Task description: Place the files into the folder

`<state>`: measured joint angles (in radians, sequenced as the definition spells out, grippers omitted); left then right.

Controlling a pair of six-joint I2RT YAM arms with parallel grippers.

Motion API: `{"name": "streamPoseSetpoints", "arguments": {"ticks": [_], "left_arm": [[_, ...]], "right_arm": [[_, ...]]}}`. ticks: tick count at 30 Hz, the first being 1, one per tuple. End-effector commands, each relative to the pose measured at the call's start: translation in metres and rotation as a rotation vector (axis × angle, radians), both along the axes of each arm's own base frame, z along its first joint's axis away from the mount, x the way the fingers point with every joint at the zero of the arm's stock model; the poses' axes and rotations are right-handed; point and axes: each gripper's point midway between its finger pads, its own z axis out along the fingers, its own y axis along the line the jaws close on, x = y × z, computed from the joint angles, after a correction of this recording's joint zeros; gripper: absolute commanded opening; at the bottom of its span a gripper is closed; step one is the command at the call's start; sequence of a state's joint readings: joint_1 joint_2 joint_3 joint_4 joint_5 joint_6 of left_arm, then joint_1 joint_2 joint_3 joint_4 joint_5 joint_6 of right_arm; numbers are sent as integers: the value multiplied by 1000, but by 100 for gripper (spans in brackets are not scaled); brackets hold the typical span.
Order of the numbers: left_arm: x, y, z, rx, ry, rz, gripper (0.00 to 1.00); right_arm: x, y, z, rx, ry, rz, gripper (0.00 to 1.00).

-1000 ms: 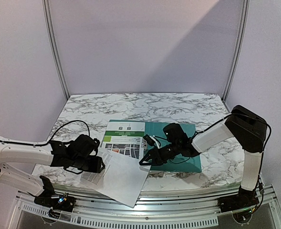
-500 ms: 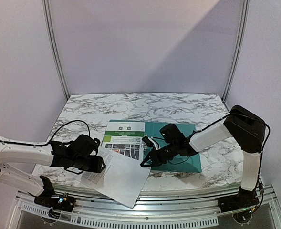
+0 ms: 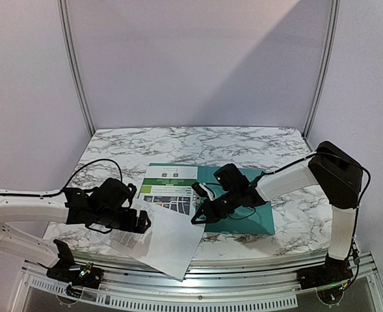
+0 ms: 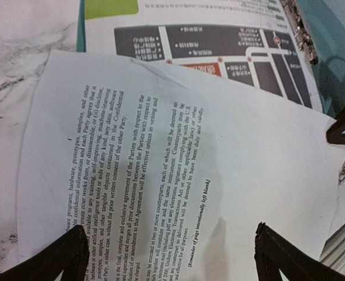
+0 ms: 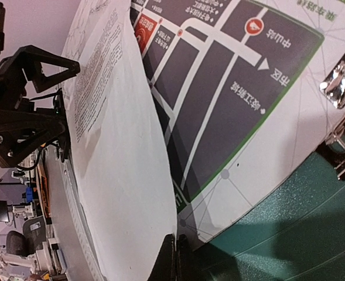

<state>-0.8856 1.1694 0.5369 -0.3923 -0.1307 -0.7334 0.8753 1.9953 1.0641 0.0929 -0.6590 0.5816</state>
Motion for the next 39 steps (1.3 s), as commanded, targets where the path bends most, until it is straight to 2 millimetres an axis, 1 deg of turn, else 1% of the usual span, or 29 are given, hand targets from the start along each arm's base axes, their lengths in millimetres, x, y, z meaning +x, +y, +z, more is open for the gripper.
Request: {"name": "streamPoseSetpoints", "arguments": {"ticks": [1,6,10,17,21,26,31,38,39], "left_arm": [[7,0,30,-2,-65,7,99],[17,1,60,-22,-141,26,99],[25,0,83,-43,-217,31,97],[35,-2,112,-101,-321,41,95],[41,-11,125,-153,-362,34,95],[47,-24,135,-202,-410,10,93],[54,-34,141,-250,-437,12,94],[61,-63,145,-372,-430,-7,94],[63,-69,152,-426,-444,-6,93]], "right_arm": [[5,-4,20,-52,-90,14,0],[9,-4,38,-83,-163,36,0],[15,-4,55,-90,-220,37,0],[23,-6,91,-76,-301,14,0],[32,-9,111,-85,-366,-19,0],[45,-19,127,-128,-441,-69,0],[58,-32,137,-180,-513,-131,0],[75,-49,148,-203,-542,-203,0],[77,-51,150,-203,-543,-212,0]]}}
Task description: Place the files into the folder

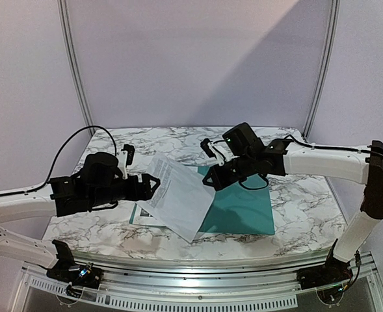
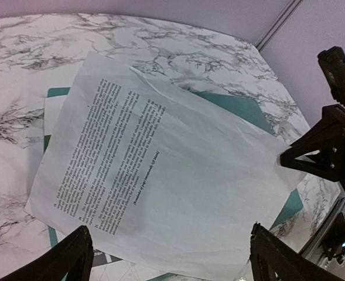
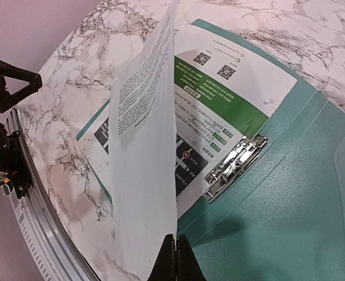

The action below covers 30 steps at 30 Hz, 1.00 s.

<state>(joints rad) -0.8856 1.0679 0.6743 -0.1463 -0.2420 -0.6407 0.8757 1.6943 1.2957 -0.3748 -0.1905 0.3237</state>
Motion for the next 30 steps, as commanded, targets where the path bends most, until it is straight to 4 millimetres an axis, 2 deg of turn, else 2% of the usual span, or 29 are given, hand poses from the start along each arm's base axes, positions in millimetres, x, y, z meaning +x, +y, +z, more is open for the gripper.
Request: {"name": "streamPoseSetpoints", "arguments": {"ticks": [1,8,15,30], "left_arm": [[2,-31,21,-184,-39,-64,93],[4,-50,20,-290,0,-86,91],[7,-60,22,-400,10,-109,89],[24,-62,22,-649,-17,-171,87]], "right_arm": [[16,-15,22,-2,-56,-68,0],[32,-22,47,19,-101,-121,0],[35,-13,94,102,-170,-84,0],[37,-12,165,185,-263,-81,0]]}}
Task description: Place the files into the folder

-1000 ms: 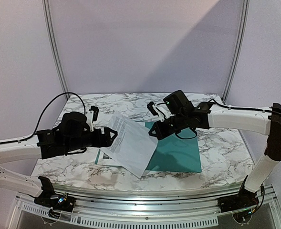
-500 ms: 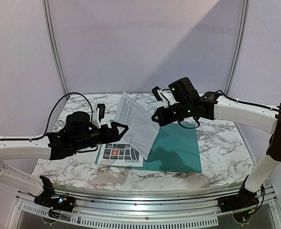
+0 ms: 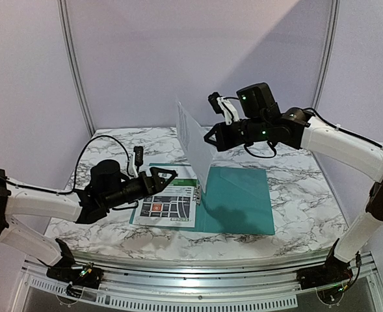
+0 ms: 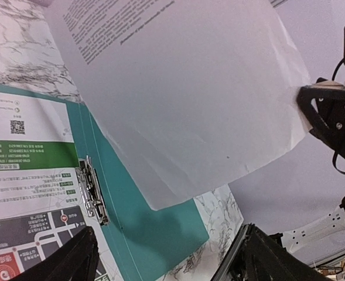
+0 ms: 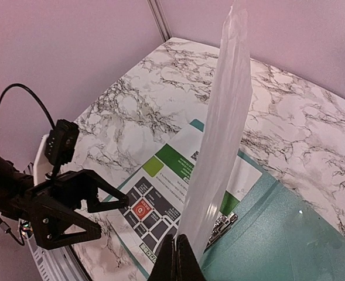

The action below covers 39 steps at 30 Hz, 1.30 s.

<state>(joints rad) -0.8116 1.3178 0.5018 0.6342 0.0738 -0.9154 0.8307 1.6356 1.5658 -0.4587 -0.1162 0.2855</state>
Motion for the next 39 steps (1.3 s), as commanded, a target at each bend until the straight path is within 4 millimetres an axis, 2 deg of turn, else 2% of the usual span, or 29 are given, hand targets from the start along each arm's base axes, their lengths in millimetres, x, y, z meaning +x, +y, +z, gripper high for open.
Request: {"name": "streamPoseSetpoints", "arguments": {"ticks": [1,3,6,16,21,29,39], "left_arm": [[8,-2,17,-148,-45,-38,87],[13,-4,20,-197,-51,-51,86],[23,-11,12,-229,-19,-68,86],[45,-34,15,-478,21,-153,82],[59,-44,14,-523,23,-159,81],[81,-52,16,-595,10,-162,77],[91,-40,38,-734,-59,-204,77]], "right_arm": [[-4,-6,39,50,-48,4,0],[-5,-5,47,63,-55,7,0],[-4,-4,55,71,-66,8,0],[-5,-4,63,92,-68,5,0],[-7,-4,71,123,-63,6,0],[-16,-3,72,150,-26,30,0],[-24,-9,75,164,-18,32,0]]}}
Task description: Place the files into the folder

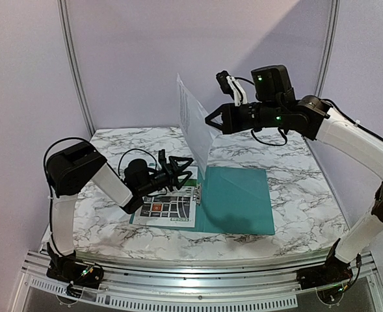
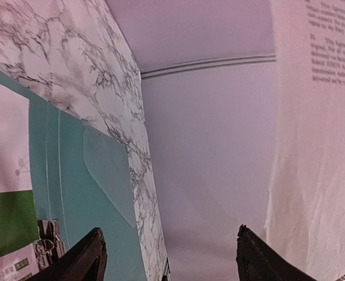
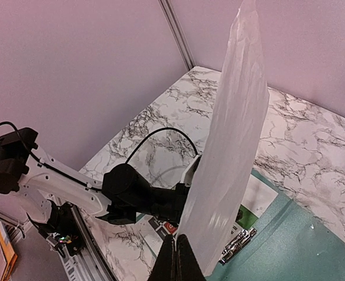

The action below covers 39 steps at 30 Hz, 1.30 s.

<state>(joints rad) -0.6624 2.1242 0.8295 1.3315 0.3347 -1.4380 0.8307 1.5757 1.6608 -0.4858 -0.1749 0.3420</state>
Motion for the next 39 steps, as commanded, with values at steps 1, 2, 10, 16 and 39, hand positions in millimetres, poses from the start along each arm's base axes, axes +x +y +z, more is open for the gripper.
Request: {"name": "streamPoseSetpoints", "arguments": {"ticks": [1,2,10,16,39], "left_arm": [[-12,21,99,-309,-337,-18,76],[-13,21,100,-320,-340,-24,76],[-20,28,114,-340,-381,-23,76],[-29,39,132,-351,-408,7,77],[-41,41,174,-427,-466,-20,79]], "right_arm": [[-9,-7,8,25,8,6,0],[-9,-7,7,27,9,6,0],[-6,-8,1,23,16,-12,0],[-4,-9,1,27,11,-27,0],[-20,10,4,126,59,91,0]]}}
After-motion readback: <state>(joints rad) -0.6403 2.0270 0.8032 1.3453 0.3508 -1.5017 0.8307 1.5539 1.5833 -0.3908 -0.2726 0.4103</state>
